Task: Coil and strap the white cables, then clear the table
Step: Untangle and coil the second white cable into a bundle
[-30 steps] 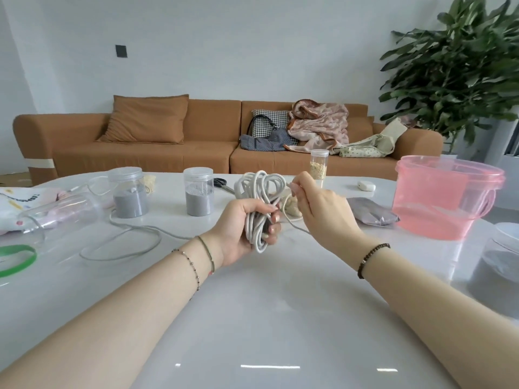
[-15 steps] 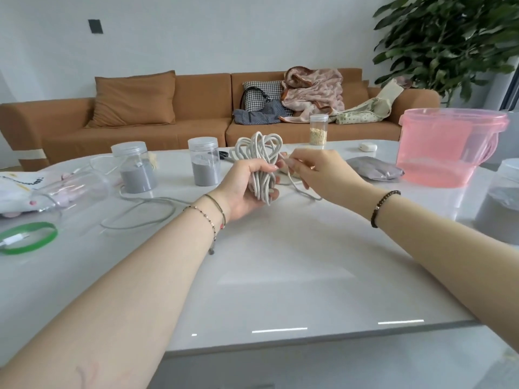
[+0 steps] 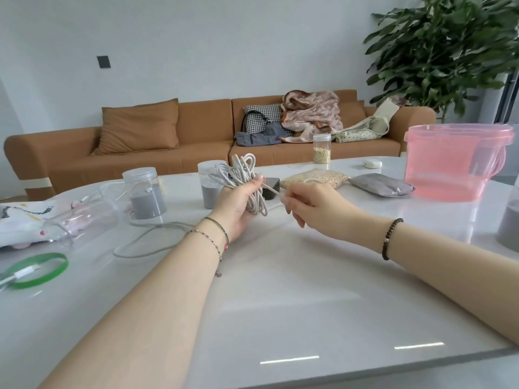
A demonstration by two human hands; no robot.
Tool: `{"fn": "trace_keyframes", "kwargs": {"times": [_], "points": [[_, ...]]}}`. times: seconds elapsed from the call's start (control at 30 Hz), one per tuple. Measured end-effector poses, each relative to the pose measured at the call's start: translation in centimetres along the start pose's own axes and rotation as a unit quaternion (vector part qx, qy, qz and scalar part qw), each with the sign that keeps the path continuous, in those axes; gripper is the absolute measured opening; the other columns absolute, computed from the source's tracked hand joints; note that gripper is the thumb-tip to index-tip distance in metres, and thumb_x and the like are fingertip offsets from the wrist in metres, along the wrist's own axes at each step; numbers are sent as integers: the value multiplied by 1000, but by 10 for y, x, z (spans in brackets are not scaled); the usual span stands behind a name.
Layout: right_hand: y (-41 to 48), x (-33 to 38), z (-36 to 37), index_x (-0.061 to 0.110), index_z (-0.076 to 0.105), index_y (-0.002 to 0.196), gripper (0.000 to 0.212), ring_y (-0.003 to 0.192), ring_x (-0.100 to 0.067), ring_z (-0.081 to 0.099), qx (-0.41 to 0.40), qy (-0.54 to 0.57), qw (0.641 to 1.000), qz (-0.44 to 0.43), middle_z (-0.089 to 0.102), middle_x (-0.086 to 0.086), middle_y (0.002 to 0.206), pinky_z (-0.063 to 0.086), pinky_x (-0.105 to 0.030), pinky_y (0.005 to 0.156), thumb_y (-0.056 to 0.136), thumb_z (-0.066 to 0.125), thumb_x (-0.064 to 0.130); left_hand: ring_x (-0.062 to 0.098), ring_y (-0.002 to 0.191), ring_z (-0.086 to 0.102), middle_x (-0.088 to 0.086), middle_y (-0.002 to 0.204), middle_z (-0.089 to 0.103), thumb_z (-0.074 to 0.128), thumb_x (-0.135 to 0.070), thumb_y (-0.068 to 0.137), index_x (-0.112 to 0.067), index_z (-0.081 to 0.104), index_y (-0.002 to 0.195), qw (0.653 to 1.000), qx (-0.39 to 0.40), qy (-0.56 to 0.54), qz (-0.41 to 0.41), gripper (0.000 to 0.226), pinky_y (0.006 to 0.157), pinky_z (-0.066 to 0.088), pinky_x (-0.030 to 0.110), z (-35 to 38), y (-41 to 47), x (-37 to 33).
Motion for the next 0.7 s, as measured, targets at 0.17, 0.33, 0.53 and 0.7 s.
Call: {"fn": "trace_keyframes", "kwargs": {"times": [0.17, 0.33, 0.53, 0.7], "points": [[-6, 17, 8, 17, 64, 88, 24, 48, -9, 48, 37, 69, 997, -9, 61, 1, 55, 45, -26, 58, 103, 50, 27, 16, 90, 60, -2, 93, 64, 65, -9, 94, -25, 62, 103, 992, -51, -105, 57, 18, 93, 49, 47, 1, -2, -15], [-11, 33, 22, 14, 68, 99, 20, 46, -7, 49, 67, 10, 996, -57, 64, -5, 57, 38, -11, 53, 103, 51, 24, 15, 90, 59, 1, 93, 63, 65, -15, 95, -17, 63, 102, 982, -38, -184, 11, 7, 95, 52, 46, 8, -2, -4], [-7, 11, 21, 20, 74, 96, 22, 52, -1, 51, 74, -52, 996, -17, 58, 12, 53, 38, -11, 57, 100, 55, 31, 17, 86, 67, 3, 82, 70, 62, -25, 98, -13, 67, 82, 984, 22, -176, -24, 21, 78, 55, 36, 25, -11, -1], [-2, -12, 9, 25, 71, 76, 41, 56, -5, 56, 48, -123, 990, 58, 60, 5, 57, 45, -29, 57, 89, 58, 61, 19, 75, 63, 8, 73, 62, 62, -19, 96, -6, 68, 84, 982, 64, -169, -59, 19, 75, 58, 35, 34, -22, 2]]}}
Point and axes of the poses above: each hand's wrist, its own y-axis towards the middle knuckle, its own z-axis out of the palm, x = y × z, the point moved 10 cm from there along y, towards the middle knuckle
